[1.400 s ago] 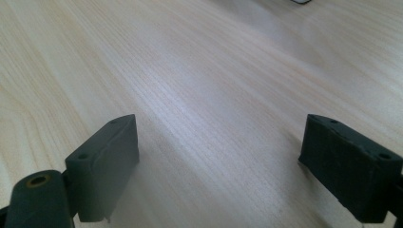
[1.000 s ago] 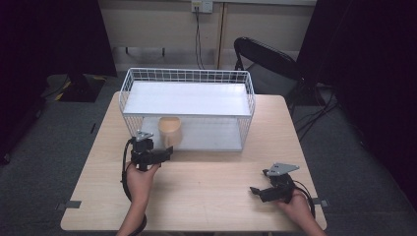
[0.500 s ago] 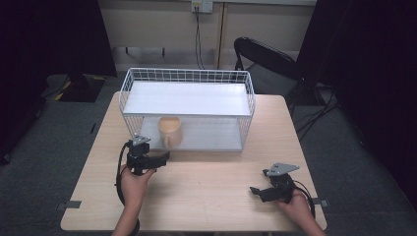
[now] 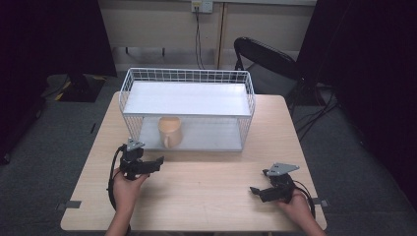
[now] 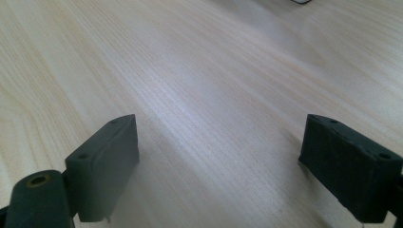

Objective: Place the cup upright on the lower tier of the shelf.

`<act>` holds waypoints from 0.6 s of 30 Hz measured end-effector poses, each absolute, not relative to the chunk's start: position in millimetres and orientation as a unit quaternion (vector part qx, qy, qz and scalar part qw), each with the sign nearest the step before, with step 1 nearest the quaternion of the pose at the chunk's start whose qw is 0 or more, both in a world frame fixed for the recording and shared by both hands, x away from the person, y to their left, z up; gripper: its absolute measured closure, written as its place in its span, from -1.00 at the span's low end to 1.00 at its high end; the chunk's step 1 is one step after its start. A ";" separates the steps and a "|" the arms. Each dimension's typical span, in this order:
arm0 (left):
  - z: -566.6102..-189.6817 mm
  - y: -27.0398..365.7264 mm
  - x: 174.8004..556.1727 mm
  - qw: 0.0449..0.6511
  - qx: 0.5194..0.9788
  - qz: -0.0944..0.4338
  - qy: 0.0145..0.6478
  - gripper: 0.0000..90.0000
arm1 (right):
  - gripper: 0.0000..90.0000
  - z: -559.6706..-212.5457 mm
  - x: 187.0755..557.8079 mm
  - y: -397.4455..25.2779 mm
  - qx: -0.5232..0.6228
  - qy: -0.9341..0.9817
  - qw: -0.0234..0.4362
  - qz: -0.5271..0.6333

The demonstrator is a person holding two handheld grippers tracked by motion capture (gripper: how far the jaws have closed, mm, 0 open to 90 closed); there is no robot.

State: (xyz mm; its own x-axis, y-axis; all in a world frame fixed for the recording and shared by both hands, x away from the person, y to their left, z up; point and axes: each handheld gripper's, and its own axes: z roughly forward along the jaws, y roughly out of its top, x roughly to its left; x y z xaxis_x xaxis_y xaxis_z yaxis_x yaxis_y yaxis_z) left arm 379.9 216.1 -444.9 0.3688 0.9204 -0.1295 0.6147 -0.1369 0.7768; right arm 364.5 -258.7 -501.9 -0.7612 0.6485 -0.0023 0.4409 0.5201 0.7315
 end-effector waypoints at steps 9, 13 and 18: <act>-447.1 226.4 373.3 0.395 0.729 0.190 0.526 -0.67 | -0.74 -501.9 364.5 -258.7 0.316 0.861 0.139 0.374; -449.0 231.1 370.8 0.394 0.729 0.188 0.527 -0.67 | -0.74 -501.9 364.5 -258.7 0.316 0.861 0.139 0.374; -451.2 236.1 368.0 0.397 0.730 0.183 0.525 -0.67 | -0.74 -501.9 364.5 -258.7 0.316 0.861 0.139 0.374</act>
State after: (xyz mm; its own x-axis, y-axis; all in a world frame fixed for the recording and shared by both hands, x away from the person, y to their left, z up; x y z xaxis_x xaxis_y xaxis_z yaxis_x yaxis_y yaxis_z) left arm 368.0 236.1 -451.2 0.3815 0.9120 -0.1505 0.6220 -0.1328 0.7717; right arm 364.5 -258.7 -501.9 -0.7613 0.6484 -0.0030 0.4403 0.5202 0.7318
